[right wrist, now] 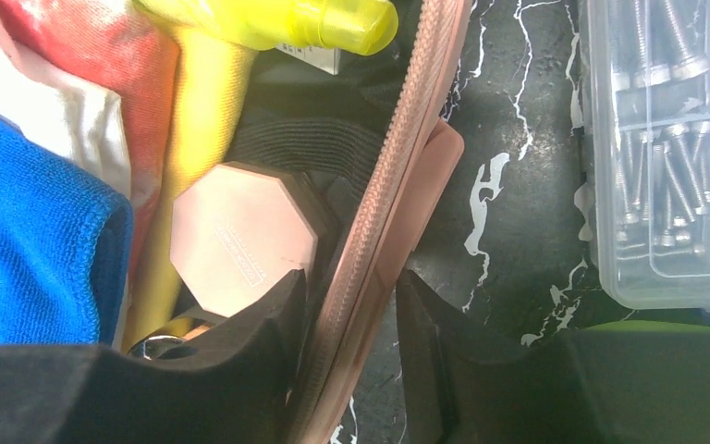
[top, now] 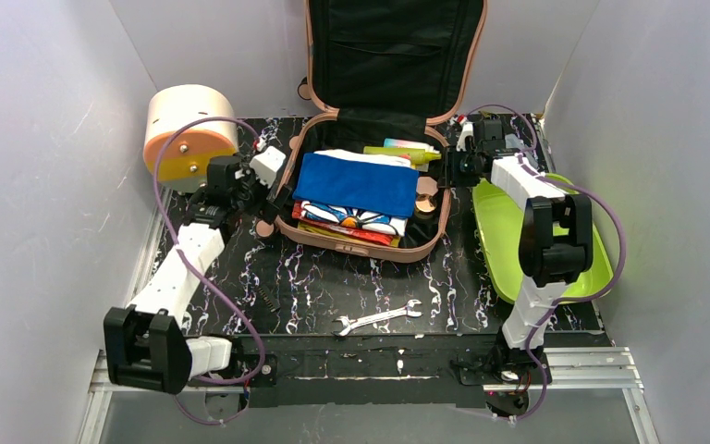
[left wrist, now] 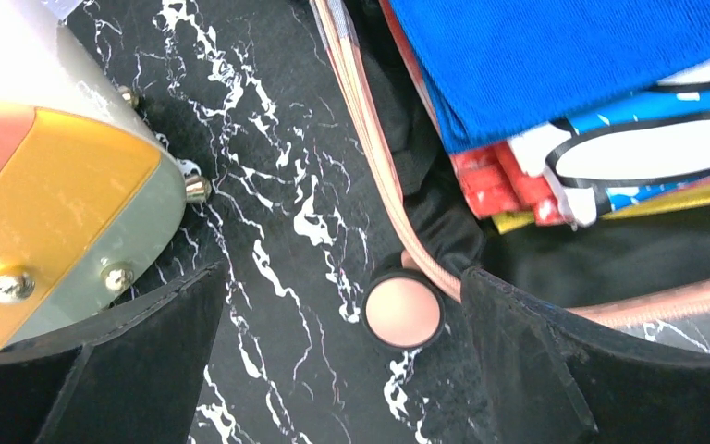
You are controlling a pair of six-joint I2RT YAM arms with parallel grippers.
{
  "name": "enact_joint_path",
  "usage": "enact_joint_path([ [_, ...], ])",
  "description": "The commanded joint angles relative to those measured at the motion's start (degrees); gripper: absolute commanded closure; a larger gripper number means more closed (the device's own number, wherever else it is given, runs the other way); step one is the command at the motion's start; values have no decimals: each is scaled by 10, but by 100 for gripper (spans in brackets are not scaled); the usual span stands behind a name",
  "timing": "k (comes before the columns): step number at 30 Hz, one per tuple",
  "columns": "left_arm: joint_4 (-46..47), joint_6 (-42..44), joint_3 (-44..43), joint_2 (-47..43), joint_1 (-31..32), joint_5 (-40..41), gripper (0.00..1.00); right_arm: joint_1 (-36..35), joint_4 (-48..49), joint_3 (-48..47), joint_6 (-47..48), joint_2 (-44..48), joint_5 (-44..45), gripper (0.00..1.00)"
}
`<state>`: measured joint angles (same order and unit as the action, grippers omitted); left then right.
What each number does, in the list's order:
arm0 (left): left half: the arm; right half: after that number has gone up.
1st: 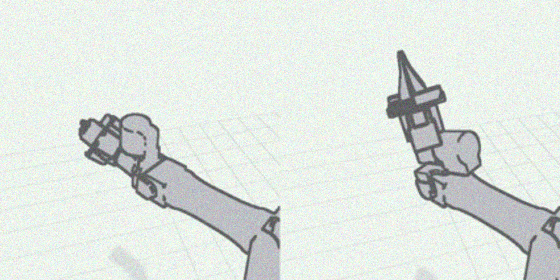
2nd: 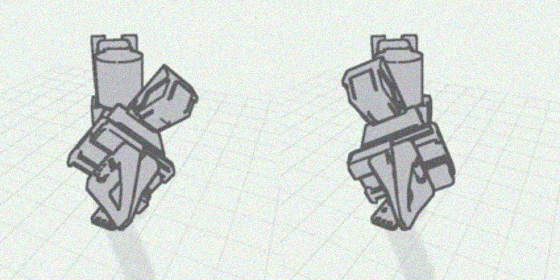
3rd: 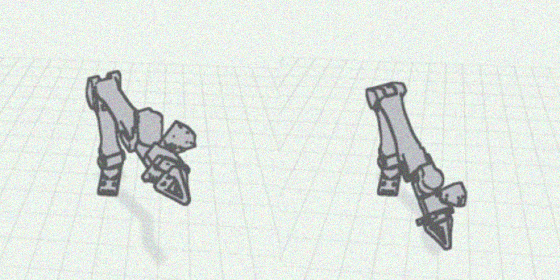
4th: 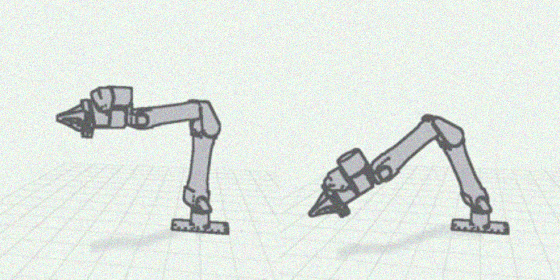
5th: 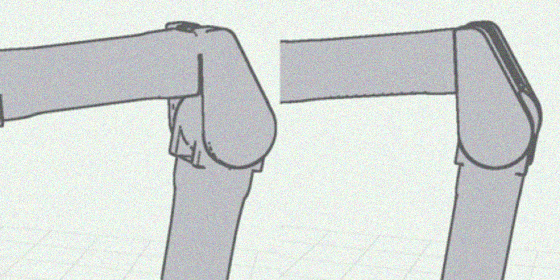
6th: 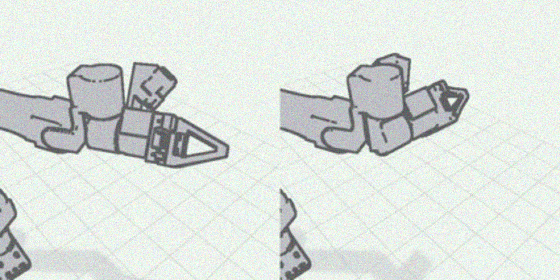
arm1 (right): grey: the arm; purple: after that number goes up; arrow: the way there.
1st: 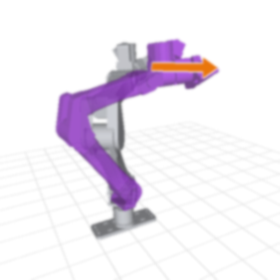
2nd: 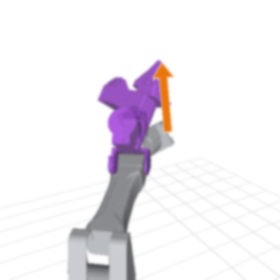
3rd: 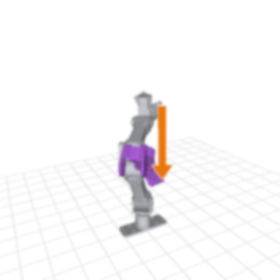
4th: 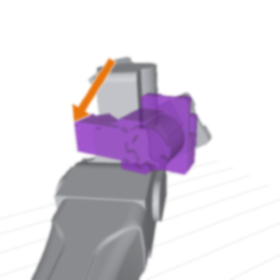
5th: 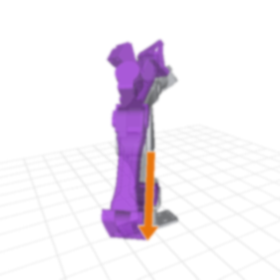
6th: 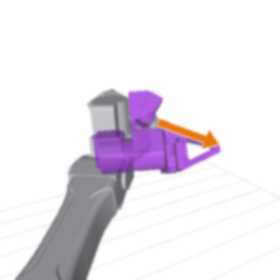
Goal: Open, take out, and arrange the luggage
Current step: Adjust the luggage at the center of the board.
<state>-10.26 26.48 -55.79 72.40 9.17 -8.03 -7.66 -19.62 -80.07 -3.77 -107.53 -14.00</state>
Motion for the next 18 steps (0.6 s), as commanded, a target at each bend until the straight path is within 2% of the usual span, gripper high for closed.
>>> enact_joint_path([
  [1, -2, 28, 40, -57, -2, 11, 2, -13, 24, -37, 36, -13, -24, 57],
  [7, -1, 27, 70, -88, -14, 11, 2, -53, 34, -37, 102, -30, -3, 61],
  [18, 1, 2, 85, -104, -42, -21, 2, -99, 74, -87, 119, -86, 26, 63],
])
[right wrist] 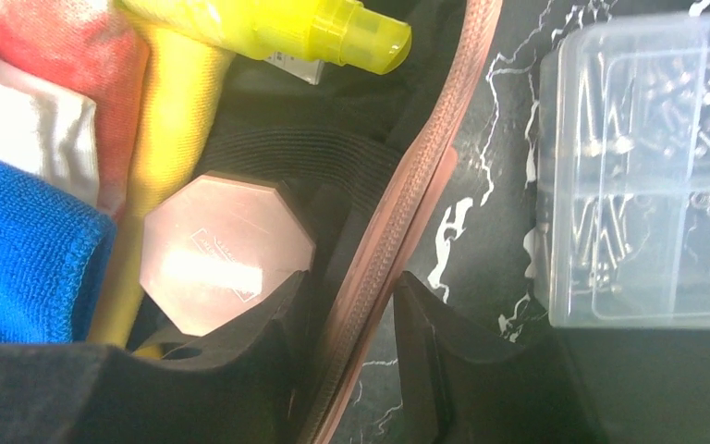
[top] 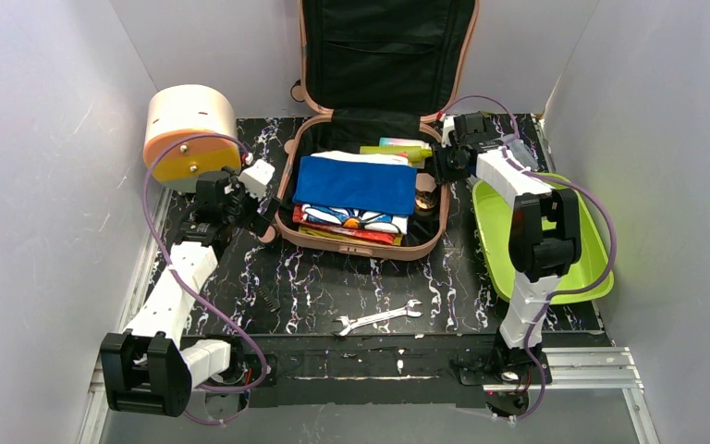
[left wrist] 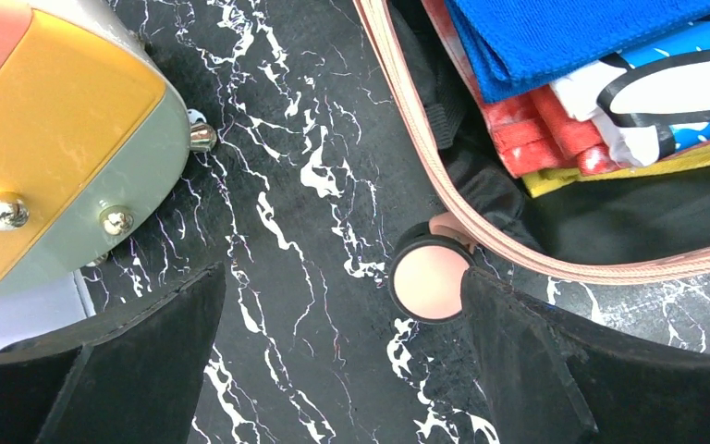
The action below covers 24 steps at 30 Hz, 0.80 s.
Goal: Open, take out, and arrange the luggage
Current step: Adjust the luggage at the center of the board.
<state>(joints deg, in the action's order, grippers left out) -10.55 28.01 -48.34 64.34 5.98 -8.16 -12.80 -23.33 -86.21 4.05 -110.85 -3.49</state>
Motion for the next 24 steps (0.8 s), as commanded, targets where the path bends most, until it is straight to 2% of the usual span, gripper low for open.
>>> enact_joint_path([
  [1, 5, -16, 12, -25, -13, -22, 2, -48, 114, -30, 41, -57, -81, 63],
  [14, 7, -27, 13, -23, -29, -40, 2, -92, 122, -67, 80, -82, -60, 62],
  [18, -24, -9, -1, -24, -29, -41, 2, -93, 92, -81, 74, -60, -45, 50],
  [24, -109, 41, -31, -38, -29, -55, 2, -93, -10, -91, 128, 38, -47, 27],
])
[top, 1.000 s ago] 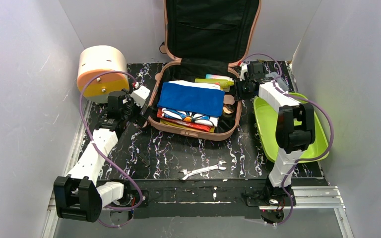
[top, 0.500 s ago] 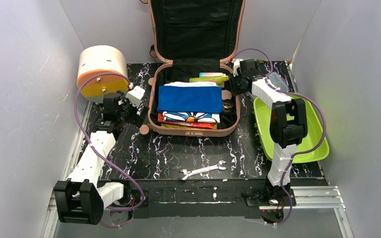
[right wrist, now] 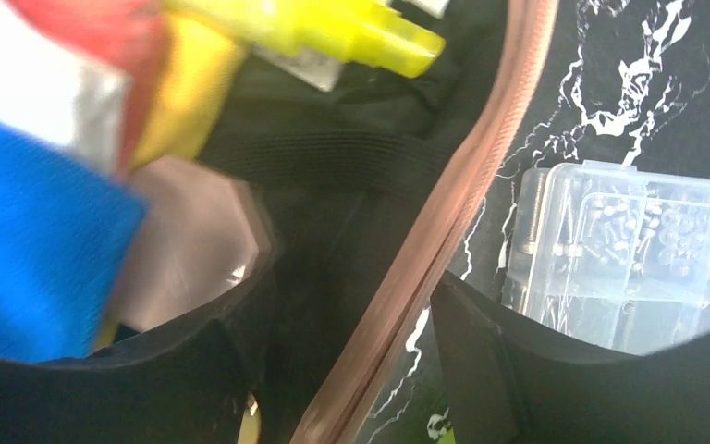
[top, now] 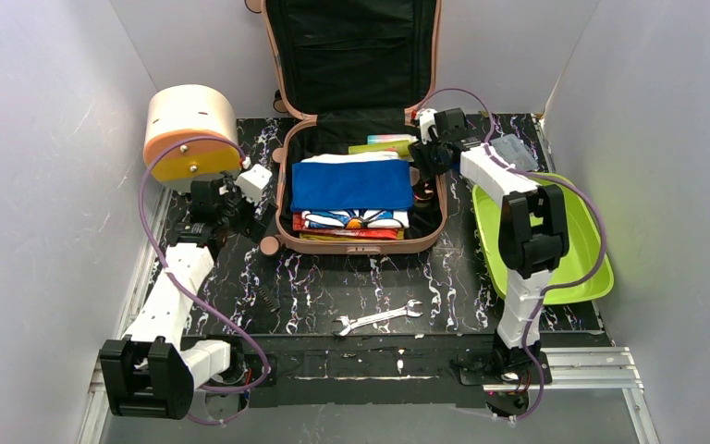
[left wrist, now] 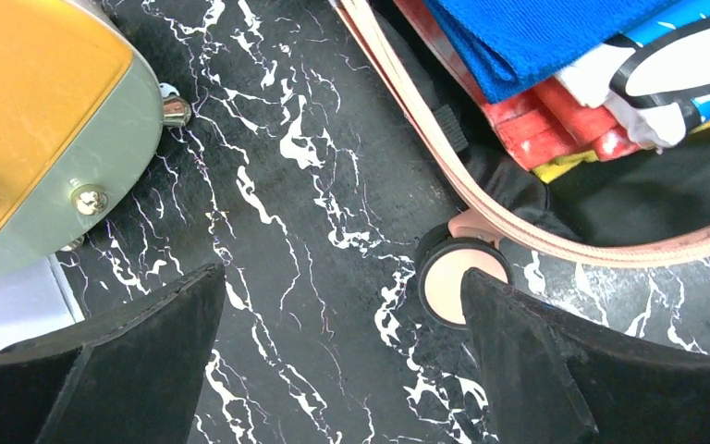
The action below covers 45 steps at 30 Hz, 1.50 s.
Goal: Open, take out, and arrange the luggage
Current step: Adjust the luggage at the center of the board, then adjust the bin at the center of the board.
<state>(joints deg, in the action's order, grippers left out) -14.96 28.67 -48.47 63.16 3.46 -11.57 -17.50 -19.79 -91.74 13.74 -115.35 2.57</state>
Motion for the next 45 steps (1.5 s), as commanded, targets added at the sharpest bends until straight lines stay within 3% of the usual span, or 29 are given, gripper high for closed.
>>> enact_joint_path([
  [1, -72, 37, -30, -34, -4, -26, 2, -46, -65, -32, 43, 99, -114, 24],
  [5, -118, 51, -28, -67, -4, -71, 2, -40, -126, 16, 98, 187, -110, 14],
  [9, -159, 66, -16, -110, -3, -99, 2, -22, -138, 123, 169, 287, -52, 2],
  [12, -190, 72, -6, -149, -4, -104, 2, -7, -153, 190, 191, 355, 14, 2],
  [18, -215, 79, 58, -260, -6, -161, 2, 9, -190, 303, 184, 464, 40, 3],
  [24, -204, 64, 96, -308, -28, -234, 2, 14, -212, 356, 171, 462, 73, 5],
  [34, -198, 37, 103, -315, -80, -286, 2, 35, -212, 406, 203, 427, 43, 9],
  [39, -195, 39, 114, -314, -88, -285, 2, 61, -223, 402, 232, 397, -13, 27],
  [45, -195, 38, 117, -314, -97, -294, 2, 70, -279, 383, 283, 379, -31, 80],
])
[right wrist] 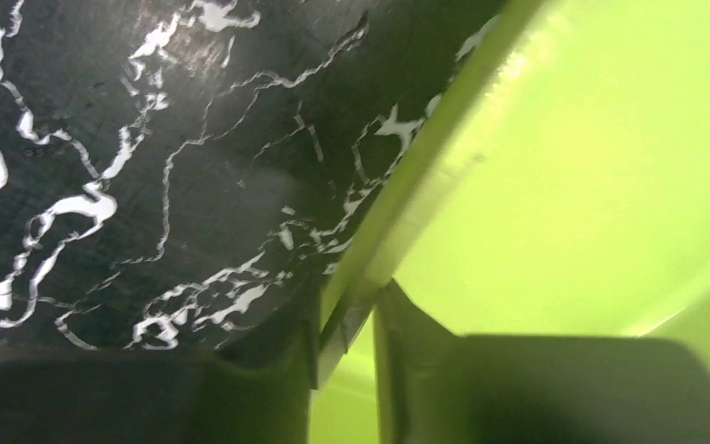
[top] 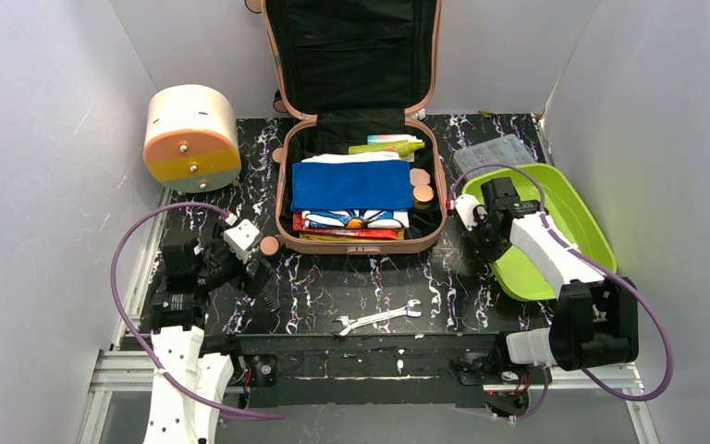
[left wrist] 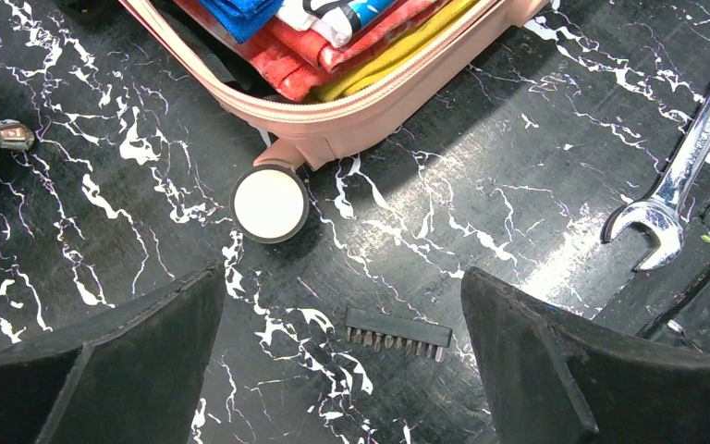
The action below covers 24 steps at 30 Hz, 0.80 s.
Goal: Open, take out, and arrange the luggage
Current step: Adjust the bin at the center of the board.
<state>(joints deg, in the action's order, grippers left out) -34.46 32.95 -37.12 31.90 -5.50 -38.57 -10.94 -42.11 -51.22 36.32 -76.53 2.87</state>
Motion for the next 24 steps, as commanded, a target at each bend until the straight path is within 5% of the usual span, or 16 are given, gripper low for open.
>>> enact_joint_path([
  [1, 0, -6, 2, 3, -7, -24, 2, 5, -73, -26, 69, -7, -48, 84],
  [12, -3, -5, 4, 10, -15, -38, 2, 5, -221, -40, 201, 102, 6, 98],
  [24, -13, -7, 3, 4, -26, -55, 2, 5, -249, 52, 434, 244, 86, 99],
])
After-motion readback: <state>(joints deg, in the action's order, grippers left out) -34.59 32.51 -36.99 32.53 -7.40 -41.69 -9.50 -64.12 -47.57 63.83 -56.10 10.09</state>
